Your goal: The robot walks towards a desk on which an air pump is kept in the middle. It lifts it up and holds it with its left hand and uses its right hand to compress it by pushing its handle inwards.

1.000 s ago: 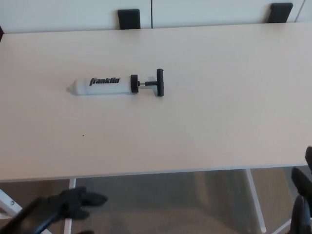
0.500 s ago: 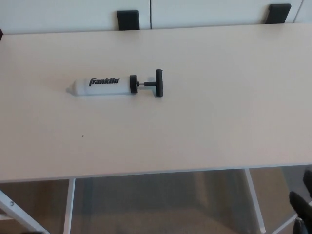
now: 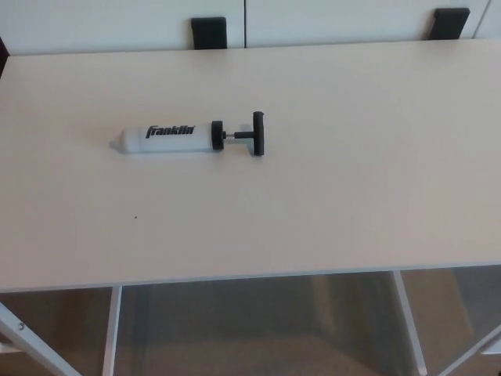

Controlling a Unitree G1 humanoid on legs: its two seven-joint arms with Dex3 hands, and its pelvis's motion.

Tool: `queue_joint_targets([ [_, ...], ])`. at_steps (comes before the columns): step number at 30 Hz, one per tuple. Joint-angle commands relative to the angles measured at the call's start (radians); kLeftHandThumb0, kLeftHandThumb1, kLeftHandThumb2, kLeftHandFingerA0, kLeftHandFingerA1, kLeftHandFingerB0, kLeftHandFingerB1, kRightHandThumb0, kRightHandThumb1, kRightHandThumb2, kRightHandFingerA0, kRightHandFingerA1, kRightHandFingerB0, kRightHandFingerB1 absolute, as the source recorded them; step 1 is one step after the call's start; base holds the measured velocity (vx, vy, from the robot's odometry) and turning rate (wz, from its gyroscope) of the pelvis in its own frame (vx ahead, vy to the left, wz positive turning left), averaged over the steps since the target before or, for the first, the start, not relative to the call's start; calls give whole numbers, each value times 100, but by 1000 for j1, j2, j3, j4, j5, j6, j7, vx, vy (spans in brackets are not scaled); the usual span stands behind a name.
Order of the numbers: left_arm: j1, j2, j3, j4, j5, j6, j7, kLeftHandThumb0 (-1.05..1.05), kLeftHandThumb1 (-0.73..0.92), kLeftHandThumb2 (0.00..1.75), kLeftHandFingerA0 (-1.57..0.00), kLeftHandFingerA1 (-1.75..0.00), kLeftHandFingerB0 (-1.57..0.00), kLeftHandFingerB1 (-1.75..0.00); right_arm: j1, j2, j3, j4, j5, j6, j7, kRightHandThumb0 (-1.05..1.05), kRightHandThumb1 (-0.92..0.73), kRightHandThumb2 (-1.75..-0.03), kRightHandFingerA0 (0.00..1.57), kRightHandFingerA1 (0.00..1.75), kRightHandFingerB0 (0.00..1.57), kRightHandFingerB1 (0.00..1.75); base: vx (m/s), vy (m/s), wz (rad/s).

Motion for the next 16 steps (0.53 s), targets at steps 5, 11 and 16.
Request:
queue_joint_targets([
  [5,-99,-30,39,204,-139,114,-75,-72,68,61,-20,-38,-26,-31,-43,-27,-100,67,282,149,218,-80,-73,-107,0,29,0,21,0,0,0],
  [11,-107,-21,41,195,-163,150,-97,-69,66,60,-19,-37,-27,-30,-18,-19,-161,65,328,140,247,-80,-86,-66,0,26,0,18,0,0,0],
  [16,-98,-16,46,151,-183,183,-100,-71,65,60,-20,-37,-28,-31,-28,16,-260,106,472,240,258,-92,-67,-101,7,23,7,15,0,0,0],
])
